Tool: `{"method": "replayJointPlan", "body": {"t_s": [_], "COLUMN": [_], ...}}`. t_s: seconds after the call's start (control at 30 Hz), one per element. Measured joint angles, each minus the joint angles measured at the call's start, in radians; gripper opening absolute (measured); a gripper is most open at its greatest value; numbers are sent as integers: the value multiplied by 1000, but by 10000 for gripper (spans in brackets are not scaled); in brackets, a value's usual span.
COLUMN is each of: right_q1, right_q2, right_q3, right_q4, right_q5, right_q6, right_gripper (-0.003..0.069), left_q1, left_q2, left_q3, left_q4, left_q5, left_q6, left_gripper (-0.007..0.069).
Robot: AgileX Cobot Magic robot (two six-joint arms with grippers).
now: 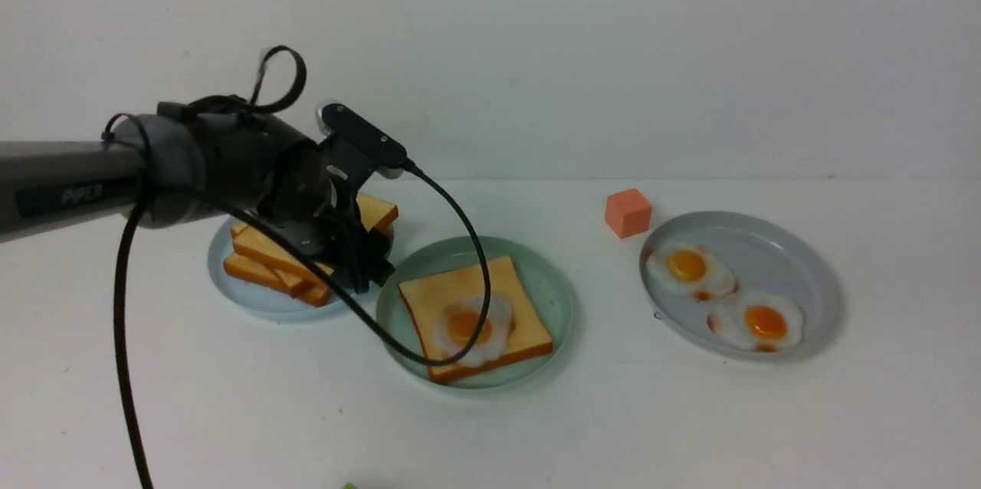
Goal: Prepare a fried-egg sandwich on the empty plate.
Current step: Use the left arm to grab a slice of bread
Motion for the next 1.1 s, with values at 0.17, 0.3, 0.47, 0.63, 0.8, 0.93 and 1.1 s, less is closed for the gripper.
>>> {"method": "replayJointPlan", "body": {"t_s": [0.17,0.3,0.47,0.63,0.8,0.93,1.1], "right_q1": [0,0,0,0,0,0,0], "right_q2": [0,0,0,0,0,0,-5], "right_q3": [0,0,0,0,0,0,0], "right_q4": [3,4,11,11,11,9,-5], "right_q5": [0,-1,1,1,1,2,3], "right_q6": [0,0,0,0,0,0,0], "right_gripper": [28,29,35,35,36,41,43], "left_q1": [0,0,0,-2,-2,-2,-35], "left_q2": [23,25,25,20,-43,-125,-240], "left_q3": [-2,-3,-5,-6,-3,-2,22], "left_q4": [41,53,53,53,61,61,29], "left_q5": [-15,-17,-17,-15,14,32,92], "left_q6": [0,0,0,0,0,0,0], "left_gripper": [509,449,248,118,106,105,105]}}
